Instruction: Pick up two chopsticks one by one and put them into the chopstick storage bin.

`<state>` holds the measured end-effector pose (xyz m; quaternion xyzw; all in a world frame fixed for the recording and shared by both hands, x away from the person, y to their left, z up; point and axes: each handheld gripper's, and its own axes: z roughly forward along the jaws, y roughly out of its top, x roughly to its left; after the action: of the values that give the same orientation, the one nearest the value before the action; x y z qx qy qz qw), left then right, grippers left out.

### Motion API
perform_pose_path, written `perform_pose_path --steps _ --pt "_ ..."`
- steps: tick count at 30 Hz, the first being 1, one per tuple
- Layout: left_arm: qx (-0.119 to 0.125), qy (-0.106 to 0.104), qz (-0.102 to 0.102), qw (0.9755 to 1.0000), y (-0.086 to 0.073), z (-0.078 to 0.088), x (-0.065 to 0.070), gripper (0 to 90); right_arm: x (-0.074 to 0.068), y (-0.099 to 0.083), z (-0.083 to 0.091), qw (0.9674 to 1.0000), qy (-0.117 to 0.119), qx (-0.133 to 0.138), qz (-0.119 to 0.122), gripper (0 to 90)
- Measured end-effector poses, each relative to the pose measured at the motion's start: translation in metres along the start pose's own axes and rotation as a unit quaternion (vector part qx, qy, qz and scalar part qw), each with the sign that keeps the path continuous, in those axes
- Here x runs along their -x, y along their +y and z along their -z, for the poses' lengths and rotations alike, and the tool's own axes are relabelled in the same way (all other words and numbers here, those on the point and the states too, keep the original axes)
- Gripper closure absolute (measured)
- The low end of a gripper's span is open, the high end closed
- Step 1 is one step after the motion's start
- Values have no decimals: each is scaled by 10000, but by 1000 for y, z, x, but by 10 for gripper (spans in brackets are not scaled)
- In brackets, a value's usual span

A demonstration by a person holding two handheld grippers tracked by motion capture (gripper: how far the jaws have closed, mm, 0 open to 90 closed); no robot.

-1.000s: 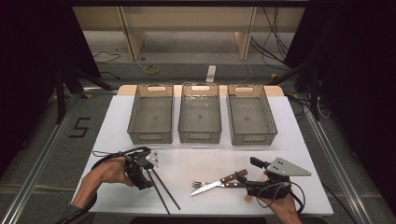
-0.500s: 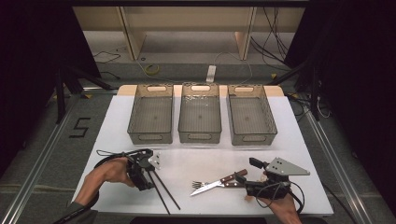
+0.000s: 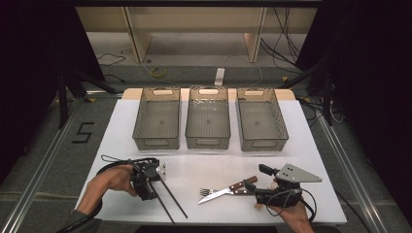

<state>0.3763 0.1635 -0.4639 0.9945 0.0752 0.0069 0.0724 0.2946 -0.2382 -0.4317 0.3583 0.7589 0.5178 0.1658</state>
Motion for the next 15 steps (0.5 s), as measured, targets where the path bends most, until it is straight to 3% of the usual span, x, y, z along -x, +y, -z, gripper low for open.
perform_pose_path --steps 5,15 --pt "-4 -13 61 10000 0 1 0 397 -1 0 0 10000 2 11 10 233" --pt "33 -20 67 10000 -4 3 1 549 0 0 0 10000 3 -10 2 235"
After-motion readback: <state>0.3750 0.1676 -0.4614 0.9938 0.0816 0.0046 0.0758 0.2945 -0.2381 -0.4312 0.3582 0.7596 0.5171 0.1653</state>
